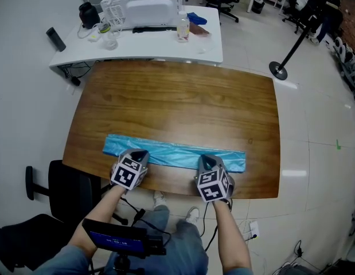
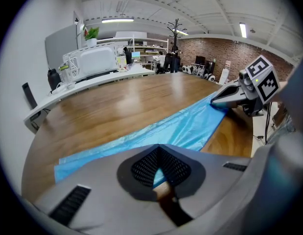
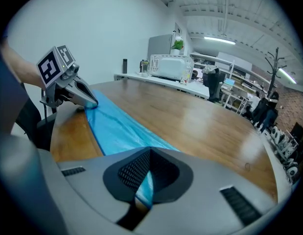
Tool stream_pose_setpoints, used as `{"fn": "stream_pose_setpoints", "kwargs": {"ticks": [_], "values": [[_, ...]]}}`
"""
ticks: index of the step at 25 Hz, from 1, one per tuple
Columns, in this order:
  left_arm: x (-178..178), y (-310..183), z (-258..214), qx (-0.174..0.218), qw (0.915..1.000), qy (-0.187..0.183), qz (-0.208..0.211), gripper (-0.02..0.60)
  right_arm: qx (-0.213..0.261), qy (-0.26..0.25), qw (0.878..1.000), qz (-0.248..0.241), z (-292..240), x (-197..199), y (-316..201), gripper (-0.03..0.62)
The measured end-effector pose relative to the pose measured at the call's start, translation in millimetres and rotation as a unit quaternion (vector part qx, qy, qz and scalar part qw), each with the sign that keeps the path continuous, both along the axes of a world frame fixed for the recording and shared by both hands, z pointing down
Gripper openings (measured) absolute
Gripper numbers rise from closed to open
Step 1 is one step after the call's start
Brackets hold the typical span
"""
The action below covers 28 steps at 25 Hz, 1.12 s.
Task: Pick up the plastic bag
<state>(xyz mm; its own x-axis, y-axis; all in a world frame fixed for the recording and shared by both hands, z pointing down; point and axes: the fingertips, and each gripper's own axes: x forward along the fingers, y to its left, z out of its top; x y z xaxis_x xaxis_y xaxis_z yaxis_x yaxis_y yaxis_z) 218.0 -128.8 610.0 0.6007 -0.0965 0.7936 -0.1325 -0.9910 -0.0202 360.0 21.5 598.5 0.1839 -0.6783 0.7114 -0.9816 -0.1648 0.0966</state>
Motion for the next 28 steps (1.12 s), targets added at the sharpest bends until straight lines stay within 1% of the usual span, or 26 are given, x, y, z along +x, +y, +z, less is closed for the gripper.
{"fn": "stream_pose_setpoints", "kwargs": {"ticks": [2, 6, 11, 13, 15, 19, 25, 28], "values": [[-4, 2, 0, 0.001, 1.0, -0.002, -0.004, 0.012, 0.003, -0.002, 1.0, -0.001, 0, -3, 1, 0.0], [-2, 8, -6, -0.01, 0.9999, 0.0, -0.008, 0.012, 0.004, -0.005, 1.0, 0.0, -1, -3, 2, 0.0], [-6, 5, -6, 0.001, 0.9999, 0.009, -0.013, 0.012, 0.014, -0.016, 1.0, 0.014, -1, -2, 1, 0.0], [-3, 8, -14, 0.003, 0.9997, 0.019, -0.016, 0.012, 0.025, -0.013, 0.999, 0.019, -6, 0, 2, 0.0], [-1, 6, -20, 0.013, 0.9992, 0.032, -0.019, 0.012, 0.041, -0.012, 0.999, 0.019, -14, 2, 1, 0.0], [0, 7, -31, 0.024, 0.9982, 0.047, -0.027, 0.012, 0.063, -0.016, 0.998, 0.011, -28, 0, 1, 0.0], [12, 37, -63, 0.021, 0.9949, 0.09, -0.039, 0.012, 0.094, -0.02, 0.995, -0.016, -56, -9, 8, 0.0], [17, 53, -81, 0.032, 0.9924, 0.111, -0.043, 0.012, 0.113, -0.024, 0.993, -0.034, -72, -15, 14, 0.0]]}}
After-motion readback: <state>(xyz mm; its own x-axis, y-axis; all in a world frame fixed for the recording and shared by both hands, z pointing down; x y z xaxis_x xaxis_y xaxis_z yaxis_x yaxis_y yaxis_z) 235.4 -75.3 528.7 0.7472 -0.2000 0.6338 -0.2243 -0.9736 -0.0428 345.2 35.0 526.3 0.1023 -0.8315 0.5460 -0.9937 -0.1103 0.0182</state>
